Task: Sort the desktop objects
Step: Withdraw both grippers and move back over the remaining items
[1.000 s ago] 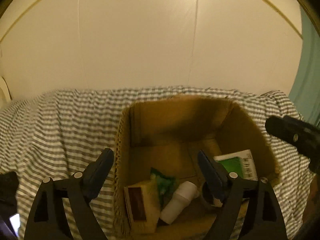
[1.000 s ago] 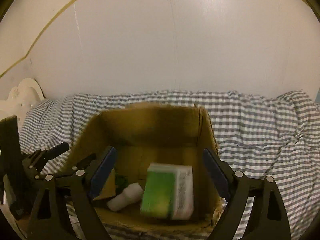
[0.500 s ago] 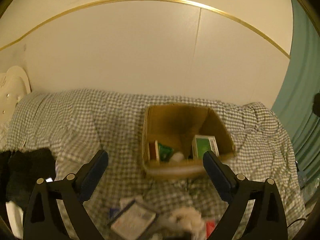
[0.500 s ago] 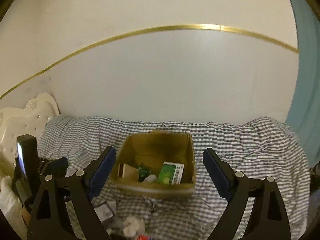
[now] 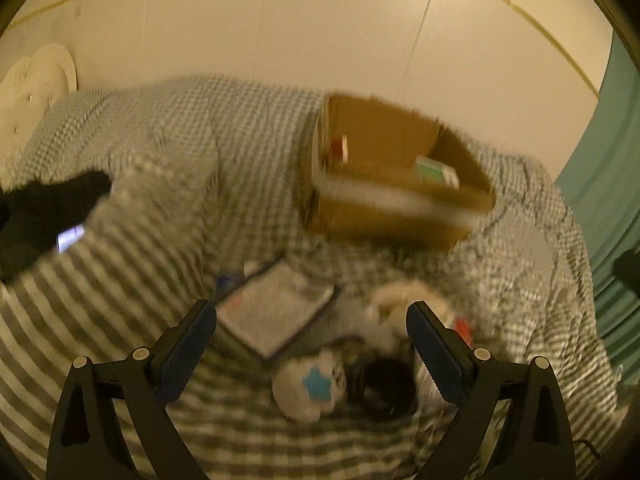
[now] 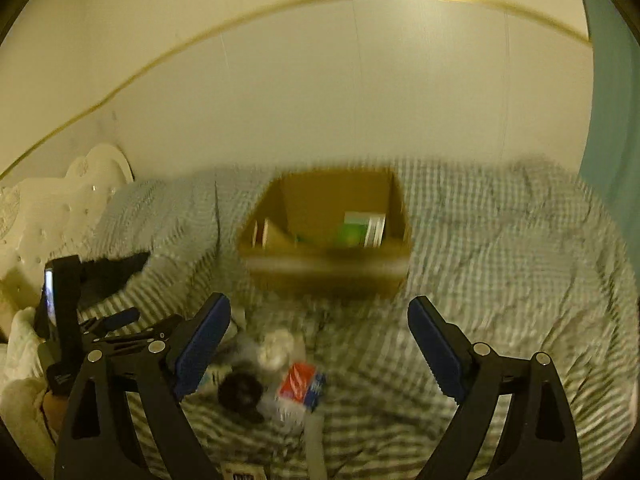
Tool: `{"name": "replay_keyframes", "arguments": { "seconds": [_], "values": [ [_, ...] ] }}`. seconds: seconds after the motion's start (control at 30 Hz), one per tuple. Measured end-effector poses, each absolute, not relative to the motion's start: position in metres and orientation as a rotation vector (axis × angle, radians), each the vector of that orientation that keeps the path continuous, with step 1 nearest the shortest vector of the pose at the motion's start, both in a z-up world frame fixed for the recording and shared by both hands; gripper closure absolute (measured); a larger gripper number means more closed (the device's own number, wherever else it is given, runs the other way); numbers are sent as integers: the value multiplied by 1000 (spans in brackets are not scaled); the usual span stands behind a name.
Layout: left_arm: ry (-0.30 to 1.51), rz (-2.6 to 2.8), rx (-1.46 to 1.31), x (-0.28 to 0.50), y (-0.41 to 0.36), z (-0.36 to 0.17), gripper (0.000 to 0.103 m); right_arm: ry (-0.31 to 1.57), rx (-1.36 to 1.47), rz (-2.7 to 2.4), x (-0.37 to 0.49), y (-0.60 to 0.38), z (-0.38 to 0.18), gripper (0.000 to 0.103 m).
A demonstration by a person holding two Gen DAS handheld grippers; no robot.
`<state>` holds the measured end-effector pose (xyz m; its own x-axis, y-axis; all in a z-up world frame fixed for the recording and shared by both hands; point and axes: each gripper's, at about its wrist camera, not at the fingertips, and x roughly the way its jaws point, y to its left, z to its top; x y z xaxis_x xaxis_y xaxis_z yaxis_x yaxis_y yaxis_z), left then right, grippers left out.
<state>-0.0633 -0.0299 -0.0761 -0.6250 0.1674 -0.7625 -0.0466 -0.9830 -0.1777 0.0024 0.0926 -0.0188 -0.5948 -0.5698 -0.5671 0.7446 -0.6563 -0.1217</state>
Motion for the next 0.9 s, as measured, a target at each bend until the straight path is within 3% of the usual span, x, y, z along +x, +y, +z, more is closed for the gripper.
{"name": "replay_keyframes", "arguments": {
  "seconds": [0.17,0.33,0.4,0.53,0.6,0.9],
  "values": [
    [-233,2605,-1419,-47,-11,-107,5,519,848,-2174,-17,91,-74,12],
    [-39,2560,-1432,-42,22,-120,5,523,948,-2159,-24,92,-92,12],
    [-49,2496,-1469,-44,29,-128,5,538,971,-2147,-23,93,-97,19],
    [-7,2526,-1449,-39,37,-131,5,597,997,-2125,-17,93,-110,22],
    [23,2534,-1440,-37,40,-129,5,639,1004,-2126,-15,91,-117,31],
    [137,2566,-1291,-32,56,-120,5,665,987,-2172,-11,93,-120,41]
  ]
}}
